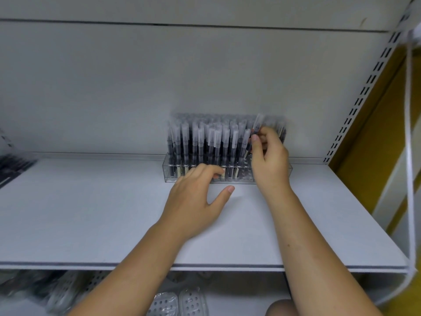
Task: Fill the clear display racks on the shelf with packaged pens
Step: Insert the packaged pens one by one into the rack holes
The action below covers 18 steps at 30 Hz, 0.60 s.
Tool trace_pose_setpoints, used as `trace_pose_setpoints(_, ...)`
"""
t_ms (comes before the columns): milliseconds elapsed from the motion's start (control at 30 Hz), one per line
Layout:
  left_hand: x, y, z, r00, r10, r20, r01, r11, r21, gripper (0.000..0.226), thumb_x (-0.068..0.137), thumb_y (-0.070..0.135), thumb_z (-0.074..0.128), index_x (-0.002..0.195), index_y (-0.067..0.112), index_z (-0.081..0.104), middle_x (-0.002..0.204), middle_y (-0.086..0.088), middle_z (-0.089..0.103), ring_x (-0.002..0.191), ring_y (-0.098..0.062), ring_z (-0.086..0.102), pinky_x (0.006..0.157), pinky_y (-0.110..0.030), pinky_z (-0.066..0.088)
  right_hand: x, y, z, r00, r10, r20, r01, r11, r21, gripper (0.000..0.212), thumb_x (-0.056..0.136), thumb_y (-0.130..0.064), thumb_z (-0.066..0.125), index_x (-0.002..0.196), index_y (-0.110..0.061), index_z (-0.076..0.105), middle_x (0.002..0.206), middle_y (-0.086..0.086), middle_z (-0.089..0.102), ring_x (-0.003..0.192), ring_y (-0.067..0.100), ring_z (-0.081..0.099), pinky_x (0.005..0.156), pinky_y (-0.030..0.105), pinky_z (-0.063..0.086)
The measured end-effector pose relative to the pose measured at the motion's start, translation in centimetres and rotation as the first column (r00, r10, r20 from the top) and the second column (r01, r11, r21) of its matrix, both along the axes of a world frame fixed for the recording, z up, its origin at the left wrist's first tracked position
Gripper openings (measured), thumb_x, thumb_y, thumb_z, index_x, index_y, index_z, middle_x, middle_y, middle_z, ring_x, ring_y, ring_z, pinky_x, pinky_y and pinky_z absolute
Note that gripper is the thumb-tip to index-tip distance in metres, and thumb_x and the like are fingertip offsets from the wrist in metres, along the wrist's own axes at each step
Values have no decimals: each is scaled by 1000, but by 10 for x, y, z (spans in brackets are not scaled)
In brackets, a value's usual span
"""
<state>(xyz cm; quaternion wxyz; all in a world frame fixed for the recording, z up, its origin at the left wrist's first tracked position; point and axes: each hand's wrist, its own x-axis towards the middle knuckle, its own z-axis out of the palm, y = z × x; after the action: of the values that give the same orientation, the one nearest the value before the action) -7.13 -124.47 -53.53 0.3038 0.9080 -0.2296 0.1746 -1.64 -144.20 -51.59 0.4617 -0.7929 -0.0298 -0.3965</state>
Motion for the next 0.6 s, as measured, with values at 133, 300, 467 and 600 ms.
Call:
trace_pose_setpoints(133, 1, 0, -1, 1000, 3, 3, -3, 1000, 0, 42, 97, 64, 48, 127, 35, 55, 117, 21, 56, 106, -2, 51, 95, -36, 47, 2, 0, -3, 996, -33, -82, 25, 995, -101, 16, 103, -20, 56, 114, -16, 66, 86, -9, 65, 79, 16, 62, 75, 37, 55)
trace_pose_setpoints(300, 1, 0, -1, 1000, 1, 1, -1, 1000, -5, 44, 97, 65, 46, 127, 35, 55, 118, 21, 56, 105, -1, 51, 95, -36, 47, -2, 0, -3, 986, -99, -138, 69, 977, -204, 18, 97, -28, 53, 103, -18, 67, 81, -11, 66, 82, 25, 67, 86, 52, 54)
trace_pose_setpoints(467, 1, 0, -2, 1000, 1, 4, -1, 1000, -14, 41, 97, 64, 48, 126, 35, 56, 116, 21, 56, 105, -1, 51, 95, -37, 48, -4, 1, -2, 980, -106, -167, 69, 975, -211, 21, 93, -31, 52, 99, -20, 69, 82, -12, 66, 85, 24, 68, 88, 52, 54)
trace_pose_setpoints(600, 2, 0, -2, 1000, 2, 8, -2, 1000, -23, 41, 97, 64, 48, 125, 35, 55, 115, 21, 56, 103, -1, 51, 95, -37, 48, -6, 2, -2, 986, -86, -142, 67, 989, -129, 16, 93, -26, 58, 104, -23, 68, 85, -15, 67, 84, 17, 67, 88, 51, 55)
